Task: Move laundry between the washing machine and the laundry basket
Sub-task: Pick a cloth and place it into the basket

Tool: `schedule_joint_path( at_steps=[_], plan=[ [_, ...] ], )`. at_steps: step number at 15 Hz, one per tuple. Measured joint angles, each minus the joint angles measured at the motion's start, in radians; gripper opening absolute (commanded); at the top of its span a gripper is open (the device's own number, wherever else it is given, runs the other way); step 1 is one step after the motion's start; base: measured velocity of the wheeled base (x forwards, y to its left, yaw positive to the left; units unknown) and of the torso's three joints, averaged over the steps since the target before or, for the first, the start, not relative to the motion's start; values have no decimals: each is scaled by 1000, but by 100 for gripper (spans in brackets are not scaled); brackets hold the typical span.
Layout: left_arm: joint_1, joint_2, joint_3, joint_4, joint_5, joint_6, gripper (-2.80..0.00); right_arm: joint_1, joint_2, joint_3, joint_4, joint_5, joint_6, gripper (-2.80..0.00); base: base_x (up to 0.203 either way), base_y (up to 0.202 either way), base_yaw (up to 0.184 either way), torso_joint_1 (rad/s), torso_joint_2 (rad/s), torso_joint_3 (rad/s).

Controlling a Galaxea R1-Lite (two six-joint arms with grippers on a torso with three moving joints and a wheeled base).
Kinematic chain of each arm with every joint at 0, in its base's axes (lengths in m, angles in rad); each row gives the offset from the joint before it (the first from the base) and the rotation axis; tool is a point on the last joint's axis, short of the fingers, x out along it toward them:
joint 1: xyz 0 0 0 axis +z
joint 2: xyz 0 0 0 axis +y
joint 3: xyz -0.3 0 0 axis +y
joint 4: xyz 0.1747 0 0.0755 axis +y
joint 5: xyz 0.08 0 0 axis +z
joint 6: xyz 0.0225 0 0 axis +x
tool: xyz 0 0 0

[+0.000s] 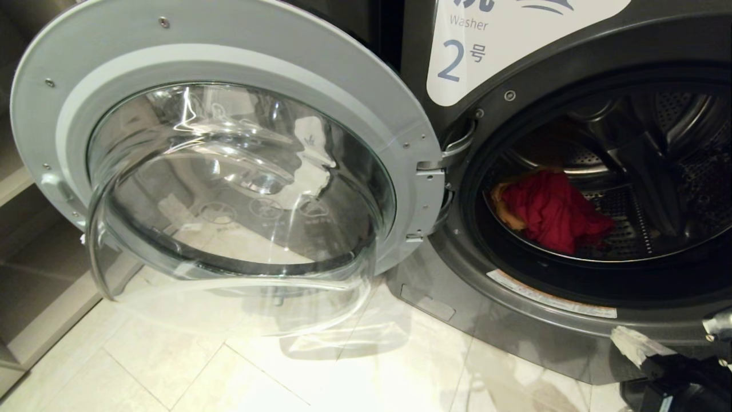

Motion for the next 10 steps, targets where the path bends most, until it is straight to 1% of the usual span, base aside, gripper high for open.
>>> schedule_joint_path(
  at_steps=[3, 4, 6, 7, 10],
  plan=[
    [1, 0, 0, 0, 0, 0, -280, -12, 220, -19, -222, -7, 48, -280, 0, 0, 0, 0, 0, 0],
    [0, 0, 0, 0, 0, 0, -280, -18, 290, -33, -298, -17, 57, 0, 0, 0, 0, 0, 0, 0],
    [1, 0, 0, 0, 0, 0, -280, -38, 401, -84, -409, -58, 69, 0, 0, 0, 0, 0, 0, 0],
    [1, 0, 0, 0, 0, 0, -280, -54, 441, -111, -432, -77, 73, 0, 0, 0, 0, 0, 0, 0],
    [1, 0, 0, 0, 0, 0, -280, -105, 501, -147, -437, -82, 77, 0, 0, 0, 0, 0, 0, 0]
  ],
)
